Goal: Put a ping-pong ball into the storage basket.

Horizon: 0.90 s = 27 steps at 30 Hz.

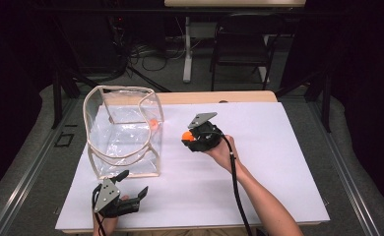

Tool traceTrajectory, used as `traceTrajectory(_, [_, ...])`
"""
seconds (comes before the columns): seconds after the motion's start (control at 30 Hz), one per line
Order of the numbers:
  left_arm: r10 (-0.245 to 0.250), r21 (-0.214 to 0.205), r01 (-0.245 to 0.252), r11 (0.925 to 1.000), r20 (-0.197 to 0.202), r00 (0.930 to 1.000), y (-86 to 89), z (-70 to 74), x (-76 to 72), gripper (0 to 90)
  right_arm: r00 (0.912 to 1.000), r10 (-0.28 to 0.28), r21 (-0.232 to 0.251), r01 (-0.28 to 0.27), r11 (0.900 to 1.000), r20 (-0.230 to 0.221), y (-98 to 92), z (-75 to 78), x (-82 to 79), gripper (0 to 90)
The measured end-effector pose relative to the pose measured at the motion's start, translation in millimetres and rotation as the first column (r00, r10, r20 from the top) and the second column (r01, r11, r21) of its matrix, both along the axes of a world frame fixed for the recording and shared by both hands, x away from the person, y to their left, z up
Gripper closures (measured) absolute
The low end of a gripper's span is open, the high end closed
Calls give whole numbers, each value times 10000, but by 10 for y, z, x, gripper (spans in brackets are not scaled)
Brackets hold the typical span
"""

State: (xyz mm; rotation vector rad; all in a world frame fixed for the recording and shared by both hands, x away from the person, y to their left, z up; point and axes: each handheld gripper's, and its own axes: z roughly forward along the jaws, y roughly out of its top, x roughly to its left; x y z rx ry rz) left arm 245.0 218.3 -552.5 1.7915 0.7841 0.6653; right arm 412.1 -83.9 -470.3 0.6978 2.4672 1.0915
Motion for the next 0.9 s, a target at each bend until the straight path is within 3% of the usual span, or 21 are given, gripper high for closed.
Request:
traceTrajectory(0.47, [-16, -8, 16, 10000, -36, 10000, 1, -6, 15, 156, 9999, -16, -111, 18, 9999, 151, -29, 84, -11, 506])
traceTrajectory(0.9, [-16, -69, 15, 10000, -37, 10000, -5, -8, 11, 156, 9997, 52, 75, -54, 10000, 256, -26, 197, -34, 506])
